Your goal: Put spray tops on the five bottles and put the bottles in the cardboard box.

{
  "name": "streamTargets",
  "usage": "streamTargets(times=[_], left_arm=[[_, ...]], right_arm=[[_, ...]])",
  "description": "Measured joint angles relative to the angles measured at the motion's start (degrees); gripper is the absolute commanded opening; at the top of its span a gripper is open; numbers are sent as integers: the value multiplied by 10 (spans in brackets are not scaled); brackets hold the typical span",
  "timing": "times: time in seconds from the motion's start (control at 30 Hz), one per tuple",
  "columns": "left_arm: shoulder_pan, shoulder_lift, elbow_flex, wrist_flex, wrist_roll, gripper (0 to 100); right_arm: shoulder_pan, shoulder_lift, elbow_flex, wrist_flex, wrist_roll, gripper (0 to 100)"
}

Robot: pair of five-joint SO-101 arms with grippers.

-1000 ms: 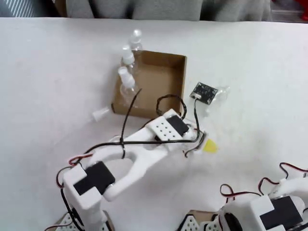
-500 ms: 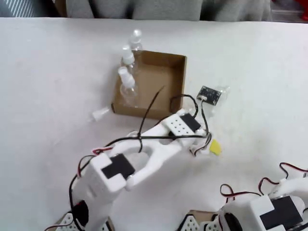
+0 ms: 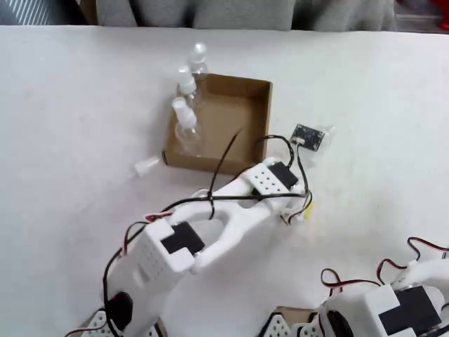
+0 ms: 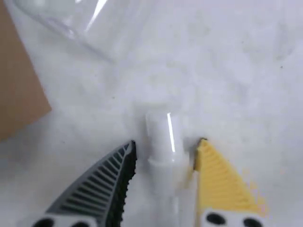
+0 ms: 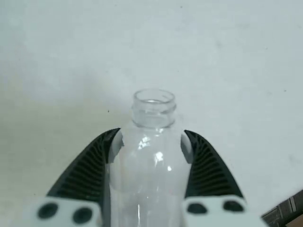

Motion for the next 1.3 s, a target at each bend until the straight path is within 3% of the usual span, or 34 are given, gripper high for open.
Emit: streamTargets(times=[0.33,0.6,0.7,0.97,1.3], left_arm=[[2,-10,-16,47,-11,58],[0,-135,55,110,-62,58],[-6,-194,124,79,-76,58],[-80,-367,312,-40,-130,60],[-190,-470,447,-87,-133,57]], right_arm=[[0,0,0,0,0,16],[-38,0,0,62,0,16],[-68,0,0,89,-11,16],[-133,-72,0,150,-130,16],[-314,-290,104,230,-273,16]])
